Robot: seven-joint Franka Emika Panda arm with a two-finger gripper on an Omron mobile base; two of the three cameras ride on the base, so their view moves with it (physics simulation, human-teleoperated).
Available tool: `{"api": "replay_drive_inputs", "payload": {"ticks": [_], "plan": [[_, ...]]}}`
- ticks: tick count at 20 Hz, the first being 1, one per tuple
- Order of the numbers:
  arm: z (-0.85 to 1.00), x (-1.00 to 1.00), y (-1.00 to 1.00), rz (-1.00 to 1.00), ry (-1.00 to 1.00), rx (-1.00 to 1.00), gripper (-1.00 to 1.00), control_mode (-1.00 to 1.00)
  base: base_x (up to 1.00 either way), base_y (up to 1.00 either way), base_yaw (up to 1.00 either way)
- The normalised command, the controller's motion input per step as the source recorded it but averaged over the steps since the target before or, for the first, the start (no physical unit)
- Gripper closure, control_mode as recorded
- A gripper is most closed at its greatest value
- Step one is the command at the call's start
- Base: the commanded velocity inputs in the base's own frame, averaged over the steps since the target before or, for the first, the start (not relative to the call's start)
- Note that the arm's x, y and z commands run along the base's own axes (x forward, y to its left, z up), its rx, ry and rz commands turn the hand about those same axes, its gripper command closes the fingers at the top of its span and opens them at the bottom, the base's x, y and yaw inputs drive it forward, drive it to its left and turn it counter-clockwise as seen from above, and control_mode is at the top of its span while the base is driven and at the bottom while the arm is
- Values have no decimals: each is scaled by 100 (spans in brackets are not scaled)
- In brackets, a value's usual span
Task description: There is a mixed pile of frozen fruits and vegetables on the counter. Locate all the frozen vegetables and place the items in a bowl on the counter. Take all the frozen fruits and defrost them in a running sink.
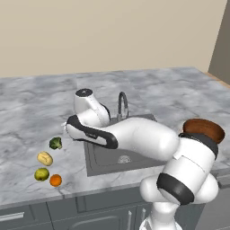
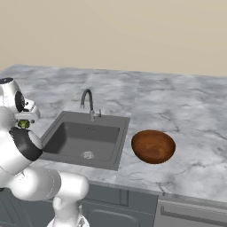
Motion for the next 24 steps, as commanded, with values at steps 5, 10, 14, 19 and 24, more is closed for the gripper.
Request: {"api": "replay_drive_inputs", "payload": {"ticks": [5,10,14,19,24], "plan": [[-18,4,32,6,0,0,-100,-100,0,0,0],[-19,21,23,1,0,-1,-100,-100,0,0,0],[-22,22,29,1,0,-3,-100,-100,0,0,0],[-20,17,34,1,0,-1,-100,-100,0,0,0],[-23,30,26,0,0,-1,-100,-100,0,0,0]]}}
